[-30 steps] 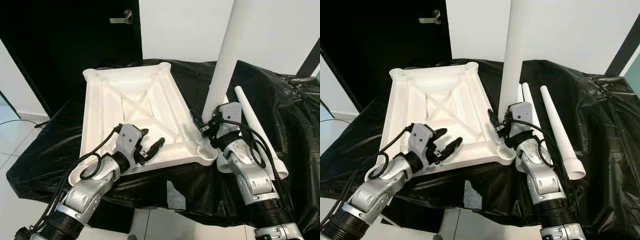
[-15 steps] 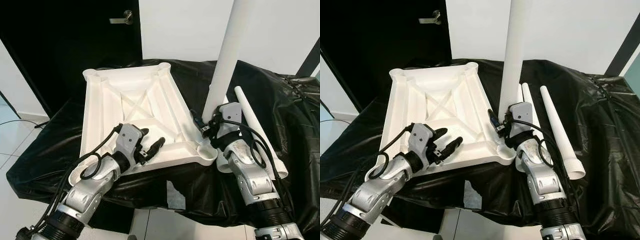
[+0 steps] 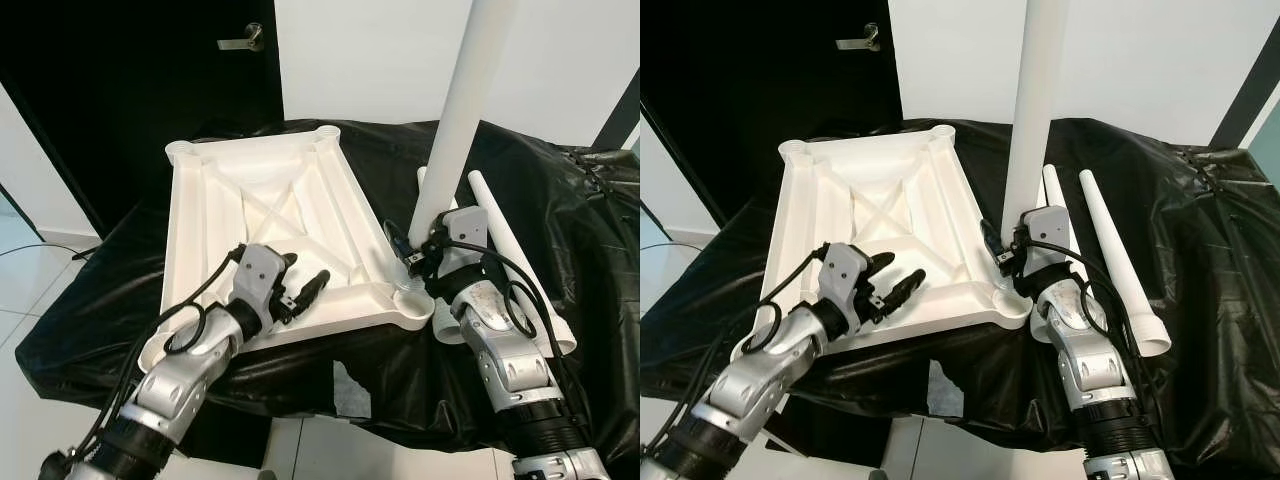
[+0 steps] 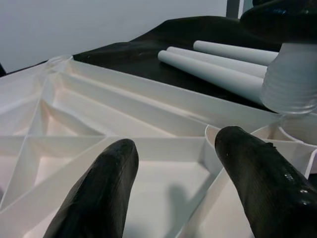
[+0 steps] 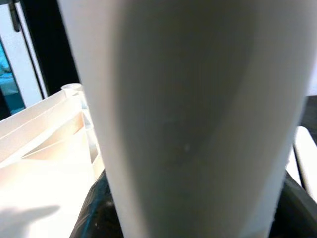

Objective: Building children table

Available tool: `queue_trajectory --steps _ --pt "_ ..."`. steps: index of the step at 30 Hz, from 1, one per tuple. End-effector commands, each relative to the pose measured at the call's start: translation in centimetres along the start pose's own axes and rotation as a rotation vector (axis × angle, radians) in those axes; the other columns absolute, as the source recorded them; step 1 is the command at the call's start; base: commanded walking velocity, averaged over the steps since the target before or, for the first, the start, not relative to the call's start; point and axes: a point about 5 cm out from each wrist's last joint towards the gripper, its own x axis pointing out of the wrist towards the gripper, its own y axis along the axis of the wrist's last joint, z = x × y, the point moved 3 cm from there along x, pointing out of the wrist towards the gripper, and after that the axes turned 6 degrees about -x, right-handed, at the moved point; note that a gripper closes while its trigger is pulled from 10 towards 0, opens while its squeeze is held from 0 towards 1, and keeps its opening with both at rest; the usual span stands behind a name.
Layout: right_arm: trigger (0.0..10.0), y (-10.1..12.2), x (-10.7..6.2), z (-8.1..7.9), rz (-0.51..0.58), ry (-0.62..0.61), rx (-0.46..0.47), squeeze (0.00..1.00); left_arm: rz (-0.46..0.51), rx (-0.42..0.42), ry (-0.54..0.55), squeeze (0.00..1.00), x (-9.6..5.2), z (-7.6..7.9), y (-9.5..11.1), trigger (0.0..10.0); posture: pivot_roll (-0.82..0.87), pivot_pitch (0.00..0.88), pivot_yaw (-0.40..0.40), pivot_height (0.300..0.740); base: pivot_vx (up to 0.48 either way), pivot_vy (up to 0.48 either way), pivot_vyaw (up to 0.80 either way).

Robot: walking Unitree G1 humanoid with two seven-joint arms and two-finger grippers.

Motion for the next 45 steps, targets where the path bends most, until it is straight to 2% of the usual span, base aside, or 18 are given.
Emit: queue_trajectory --steps 1,10,14,17,18,19,20,21,23,24,26,30,32,35,41,43,45 --pt "10.0 0.4 0.0 0.7 0.024 -0.033 -0.002 0.00 -0.018 0.017 -0.120 0.00 0.2 0.6 0.0 10.0 0.02 0.000 0.039 0.740 0.000 0.000 0.00" --pt "10.0 0.0 -0.2 1.5 0.013 -0.058 -0.006 0.00 -0.001 0.039 -0.139 0.00 1.1 0.6 0.7 10.0 0.03 0.000 0.020 0.740 0.000 0.000 0.00" --pt "10.0 -0.1 -0.1 1.4 0.011 -0.055 -0.002 0.00 0.003 0.046 -0.143 0.00 1.3 0.6 0.9 10.0 0.04 0.000 0.006 0.740 0.000 0.000 0.00" --pt "10.0 -0.1 0.3 0.7 0.009 -0.028 0.002 0.00 0.009 0.045 -0.163 0.00 1.3 1.0 1.0 10.0 0.05 0.000 -0.008 0.740 0.000 0.000 0.00" --pt "10.0 -0.1 0.5 0.4 0.007 -0.019 0.003 0.00 0.009 0.024 -0.207 0.00 1.1 1.6 1.1 10.0 0.06 0.000 -0.011 0.740 0.000 0.000 0.00" --pt "10.0 -0.1 0.5 0.4 0.007 -0.019 0.003 0.00 0.009 0.024 -0.207 0.00 1.1 1.6 1.1 10.0 0.06 0.000 -0.011 0.740 0.000 0.000 0.00" --pt "10.0 -0.1 0.6 0.2 0.005 -0.011 0.005 0.00 0.004 0.013 -0.262 0.00 0.7 2.4 1.0 10.0 0.06 0.000 -0.017 0.740 0.000 0.000 0.00" --pt "10.0 -0.1 0.6 0.2 0.005 -0.011 0.005 0.00 0.004 0.013 -0.262 0.00 0.7 2.4 1.0 10.0 0.06 0.000 -0.017 0.740 0.000 0.000 0.00" --pt "10.0 0.0 0.8 -0.2 0.004 -0.005 0.012 0.00 -0.016 0.000 -0.350 0.00 0.0 3.7 0.8 10.0 0.06 0.000 -0.018 0.740 0.000 0.000 0.00" --pt "10.0 0.0 0.8 -0.2 0.004 -0.005 0.012 0.00 -0.016 0.000 -0.350 0.00 0.0 3.7 0.8 10.0 0.06 0.000 -0.018 0.740 0.000 0.000 0.00" --pt "10.0 0.2 0.8 -0.8 0.009 0.004 0.031 0.00 -0.050 -0.013 -0.424 0.00 -0.7 4.9 0.4 10.0 0.06 0.000 -0.012 0.740 0.000 0.000 0.00" --pt "10.0 0.3 0.7 -1.0 0.010 0.007 0.038 0.00 -0.072 -0.007 -0.449 0.00 -1.0 5.3 0.1 10.0 0.06 0.000 -0.012 0.740 0.000 0.000 0.00" --pt "10.0 0.2 0.3 -1.7 0.006 0.007 0.072 0.00 -0.121 0.021 -0.484 0.00 -1.7 5.7 -0.7 10.0 0.06 0.000 0.005 0.740 0.000 0.000 0.00" --pt "10.0 0.1 -0.2 -2.2 -0.004 -0.003 0.091 0.00 -0.142 0.033 -0.479 0.00 -2.0 5.6 -0.8 10.0 0.06 0.000 0.009 0.740 0.000 0.000 0.00" --pt "10.0 -0.3 -1.6 -2.8 -0.025 -0.019 0.114 0.00 -0.148 0.040 -0.458 0.00 -2.1 5.1 -0.6 10.0 0.05 0.000 0.018 0.740 0.000 0.000 0.00" --pt "10.0 -1.0 -2.2 -2.8 -0.051 -0.035 0.127 0.00 -0.148 0.043 -0.449 0.00 -2.1 4.8 -0.5 10.0 0.05 0.000 0.022 0.740 0.000 0.000 0.00" --pt "10.0 -2.5 -2.9 -2.4 -0.108 -0.092 0.186 0.00 -0.147 0.044 -0.443 0.00 -2.0 4.5 -0.4 10.0 0.04 0.000 0.029 0.740 0.000 0.000 0.00"
